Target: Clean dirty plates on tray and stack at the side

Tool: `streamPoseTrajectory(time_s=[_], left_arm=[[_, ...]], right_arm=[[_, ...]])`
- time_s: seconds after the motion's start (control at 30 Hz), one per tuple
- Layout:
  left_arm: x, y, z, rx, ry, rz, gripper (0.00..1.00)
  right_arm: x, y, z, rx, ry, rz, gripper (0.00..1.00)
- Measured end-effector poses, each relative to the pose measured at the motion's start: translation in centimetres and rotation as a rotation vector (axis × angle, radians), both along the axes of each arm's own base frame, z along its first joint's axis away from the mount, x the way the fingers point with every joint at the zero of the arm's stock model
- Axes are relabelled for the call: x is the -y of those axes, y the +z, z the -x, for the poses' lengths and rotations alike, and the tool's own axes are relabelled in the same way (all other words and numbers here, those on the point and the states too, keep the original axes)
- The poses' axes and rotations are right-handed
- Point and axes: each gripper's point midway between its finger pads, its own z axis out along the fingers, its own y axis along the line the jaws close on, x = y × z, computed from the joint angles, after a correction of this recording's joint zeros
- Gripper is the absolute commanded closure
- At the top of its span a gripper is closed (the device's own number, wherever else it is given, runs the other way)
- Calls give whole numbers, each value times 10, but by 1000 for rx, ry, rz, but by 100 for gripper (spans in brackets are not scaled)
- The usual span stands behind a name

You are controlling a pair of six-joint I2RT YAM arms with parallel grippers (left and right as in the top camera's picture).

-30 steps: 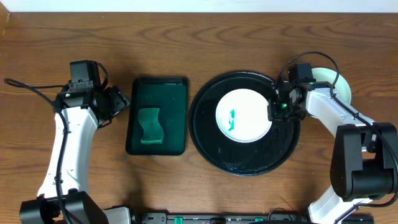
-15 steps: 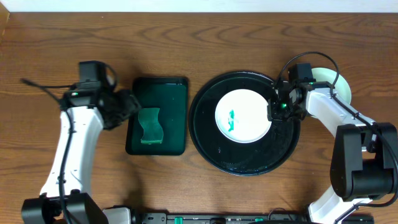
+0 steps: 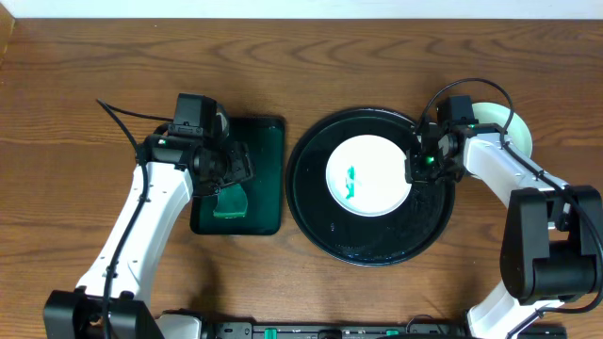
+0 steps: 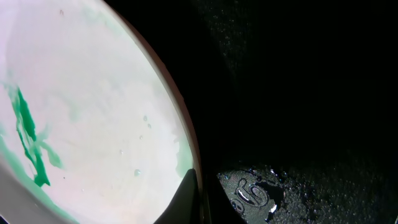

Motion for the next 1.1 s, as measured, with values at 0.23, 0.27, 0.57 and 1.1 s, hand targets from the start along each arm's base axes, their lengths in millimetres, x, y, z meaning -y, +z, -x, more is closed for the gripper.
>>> streamPoseTrajectory(time_s=[0.23,0.27,0.57,1.1], left_arm=[[-9,-21,-7,-36,16,-60,46],[-11,-25,-7,-47,19,-73,46],[-26,-58,-3,-149,40,-169,46],[-31,-99,10,-280,36,-210,61]], right_arm=[[0,0,0,0,0,0,99],[0,0,0,0,0,0,99],[0,0,0,0,0,0,99],[0,0,0,0,0,0,99]])
